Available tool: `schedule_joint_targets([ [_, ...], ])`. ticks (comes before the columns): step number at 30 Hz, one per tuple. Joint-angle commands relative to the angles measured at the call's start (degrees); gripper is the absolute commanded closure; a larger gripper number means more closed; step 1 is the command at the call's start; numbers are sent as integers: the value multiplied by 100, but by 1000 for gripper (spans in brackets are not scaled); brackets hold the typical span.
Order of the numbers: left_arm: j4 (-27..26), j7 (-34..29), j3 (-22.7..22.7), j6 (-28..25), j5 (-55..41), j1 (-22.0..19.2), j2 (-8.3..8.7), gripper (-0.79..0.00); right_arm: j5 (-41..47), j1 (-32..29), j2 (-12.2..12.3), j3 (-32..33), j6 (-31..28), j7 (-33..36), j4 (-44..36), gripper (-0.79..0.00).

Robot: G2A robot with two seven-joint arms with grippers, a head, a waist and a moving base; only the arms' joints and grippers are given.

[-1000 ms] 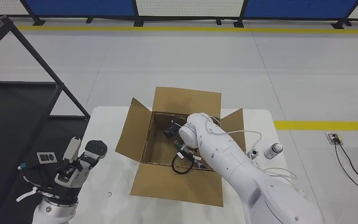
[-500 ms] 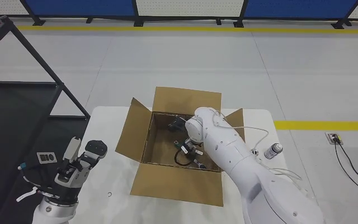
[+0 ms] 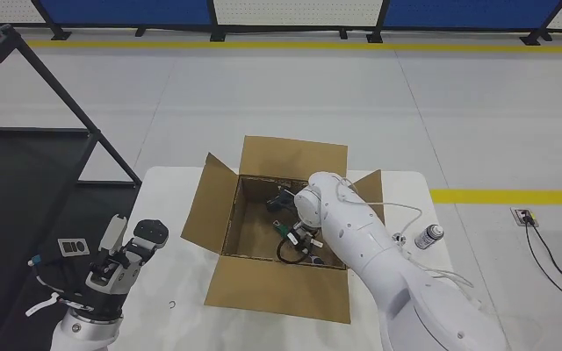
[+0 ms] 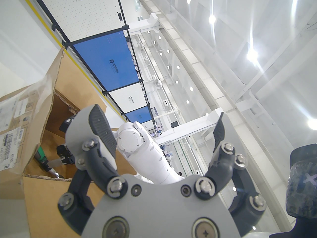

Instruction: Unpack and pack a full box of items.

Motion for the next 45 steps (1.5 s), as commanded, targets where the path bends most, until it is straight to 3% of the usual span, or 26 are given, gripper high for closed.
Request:
schedule_joint_targets([
  [1, 0, 0, 0, 0, 0, 0, 0, -785, -7, -17, -4, 10, 5, 21, 12, -449],
  [4, 0, 0, 0, 0, 0, 0, 0, -785, -17, -47, -10, 27, -16, 60, 24, -391],
  [45, 0, 0, 0, 0, 0, 0, 0, -785, -188, -156, -66, 60, 9, 128, 61, -372],
])
